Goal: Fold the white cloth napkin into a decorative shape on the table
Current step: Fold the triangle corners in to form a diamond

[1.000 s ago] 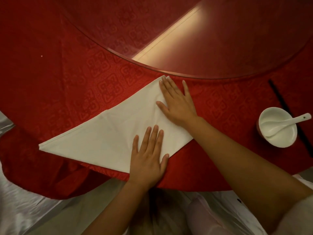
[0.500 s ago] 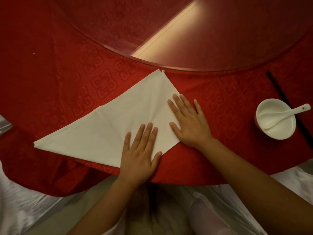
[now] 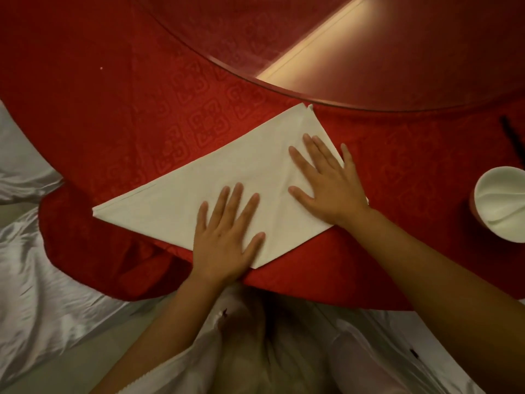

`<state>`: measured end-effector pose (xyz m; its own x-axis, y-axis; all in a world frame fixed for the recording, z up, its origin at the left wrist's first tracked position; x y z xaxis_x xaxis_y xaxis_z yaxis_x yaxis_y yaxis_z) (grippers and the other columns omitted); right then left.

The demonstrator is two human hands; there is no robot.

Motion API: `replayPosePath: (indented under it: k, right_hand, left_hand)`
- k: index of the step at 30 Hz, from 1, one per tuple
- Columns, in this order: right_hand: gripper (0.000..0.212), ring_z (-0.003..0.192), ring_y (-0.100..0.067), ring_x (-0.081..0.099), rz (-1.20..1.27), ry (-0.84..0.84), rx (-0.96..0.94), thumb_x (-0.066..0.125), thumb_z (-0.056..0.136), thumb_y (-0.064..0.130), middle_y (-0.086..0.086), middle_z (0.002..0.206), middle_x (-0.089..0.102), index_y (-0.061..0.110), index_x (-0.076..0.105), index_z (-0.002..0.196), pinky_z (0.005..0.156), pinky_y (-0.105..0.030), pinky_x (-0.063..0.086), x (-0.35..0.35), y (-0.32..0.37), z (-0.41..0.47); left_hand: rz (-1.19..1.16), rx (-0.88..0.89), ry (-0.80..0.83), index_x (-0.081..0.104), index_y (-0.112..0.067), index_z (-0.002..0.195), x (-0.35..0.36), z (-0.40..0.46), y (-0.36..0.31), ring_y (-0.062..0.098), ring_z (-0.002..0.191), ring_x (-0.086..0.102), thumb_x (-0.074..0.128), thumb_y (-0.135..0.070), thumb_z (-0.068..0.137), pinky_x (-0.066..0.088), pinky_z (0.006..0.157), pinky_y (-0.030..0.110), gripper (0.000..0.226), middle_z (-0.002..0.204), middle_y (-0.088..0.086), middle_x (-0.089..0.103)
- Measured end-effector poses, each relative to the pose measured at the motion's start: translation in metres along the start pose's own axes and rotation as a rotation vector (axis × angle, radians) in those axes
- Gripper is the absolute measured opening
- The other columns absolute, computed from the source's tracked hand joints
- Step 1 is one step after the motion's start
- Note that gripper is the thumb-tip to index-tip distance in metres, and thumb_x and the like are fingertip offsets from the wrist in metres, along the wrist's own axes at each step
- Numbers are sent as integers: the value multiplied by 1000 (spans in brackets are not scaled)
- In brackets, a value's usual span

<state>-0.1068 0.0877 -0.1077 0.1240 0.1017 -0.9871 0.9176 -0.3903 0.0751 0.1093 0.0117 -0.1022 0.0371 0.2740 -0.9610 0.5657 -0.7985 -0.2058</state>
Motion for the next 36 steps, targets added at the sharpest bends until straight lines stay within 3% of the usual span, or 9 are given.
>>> replayPosePath:
  k: [5,16,19,21,24,27,32,34,36]
  right_hand:
    - [70,145,-13,-6,6,-12,-7,16,86,64,-2,159,-1,36,-10,145,113,-52,-3,-2,1,1]
    - [70,144,-11,-5,47,2,-1,13,83,63,-1,159,-3,36,-5,146,113,-56,3,-11,5,-4]
    - [70,143,-10,-8,41,12,4,12,83,64,0,159,-5,37,-8,145,113,-56,3,-11,4,-4]
    - [70,143,-10,-7,41,15,7,12,83,63,0,159,-5,37,-8,145,113,-56,3,-11,4,-3]
    - [70,144,-11,-5,44,25,11,13,83,63,0,159,-3,37,-9,144,113,-56,3,-12,4,-3]
    - [69,145,-14,1,38,22,11,14,83,63,-3,159,2,37,-7,144,113,-57,5,-13,4,-5]
    - [70,144,-13,-5,75,28,12,18,85,63,-3,159,-1,36,-13,141,112,-58,-2,-18,6,-4]
    - [74,144,-13,-6,241,-62,47,40,89,55,-4,159,5,33,-4,144,111,-58,-4,-29,14,-3]
    - [70,143,-16,15,505,-215,47,58,85,42,-5,152,29,25,25,144,114,-53,8,-51,31,1]
  left_hand:
    - [15,-261,-43,-7,-38,147,-12,-4,75,15,144,-13,14,-61,88,-9,114,43,66,155,-4,-15]
    - [-267,-695,-216,1,-10,149,-35,-23,144,22,146,-5,35,-42,96,2,115,46,70,159,8,-3]
    - [-598,-983,-429,16,-1,146,-41,-38,153,31,142,19,55,-32,90,17,114,38,75,154,19,21]
    - [-781,-1129,-475,47,-1,132,-44,-45,160,32,124,48,63,-29,85,37,105,38,57,134,19,53]
    - [-825,-1126,-497,68,1,99,-56,-46,161,27,90,63,66,-19,83,48,85,35,26,101,18,69]
    - [-849,-1055,-573,66,0,89,-77,-38,153,20,74,57,65,-14,82,48,75,34,16,85,15,66]
    - [-1100,-790,-544,55,-13,68,-126,1,102,1,44,61,56,-11,87,46,46,11,19,57,1,60]
    - [-1225,-689,-423,53,-15,68,-136,22,70,4,49,64,54,-11,88,48,48,13,20,60,4,59]
    - [-1239,-589,-314,57,-17,66,-140,38,39,4,52,63,56,-13,86,48,50,15,21,58,-2,62]
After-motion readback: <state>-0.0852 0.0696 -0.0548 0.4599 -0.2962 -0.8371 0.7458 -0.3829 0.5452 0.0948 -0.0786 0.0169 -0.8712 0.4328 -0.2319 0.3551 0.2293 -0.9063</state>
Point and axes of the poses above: each hand's wrist, its own z-axis towards the middle knuckle, its own x-axis out of the palm, y = z × x, the point moved 3 cm from there along z, towards the middle knuckle
